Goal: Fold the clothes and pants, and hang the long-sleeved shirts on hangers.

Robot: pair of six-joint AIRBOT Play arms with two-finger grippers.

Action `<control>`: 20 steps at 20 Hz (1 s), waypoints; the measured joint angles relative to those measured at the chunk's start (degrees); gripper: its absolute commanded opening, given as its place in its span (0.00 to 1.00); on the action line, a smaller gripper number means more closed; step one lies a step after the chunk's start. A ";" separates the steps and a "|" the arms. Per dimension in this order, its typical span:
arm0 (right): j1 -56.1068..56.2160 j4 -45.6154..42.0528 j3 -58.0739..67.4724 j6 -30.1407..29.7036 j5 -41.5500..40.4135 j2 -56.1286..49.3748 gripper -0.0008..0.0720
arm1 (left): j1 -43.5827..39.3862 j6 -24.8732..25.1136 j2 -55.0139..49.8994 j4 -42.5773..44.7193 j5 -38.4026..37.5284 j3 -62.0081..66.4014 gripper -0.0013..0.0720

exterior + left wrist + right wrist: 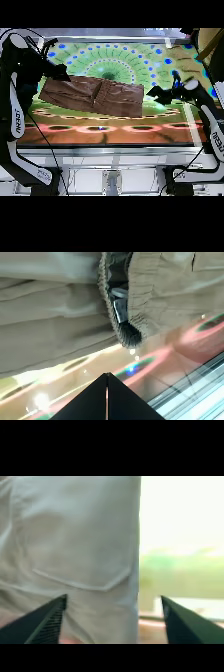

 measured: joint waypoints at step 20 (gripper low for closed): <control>8.76 22.93 3.93 -13.49 -1.14 -17.33 0.07 | 0.00 -2.34 0.00 -0.28 1.05 0.00 0.03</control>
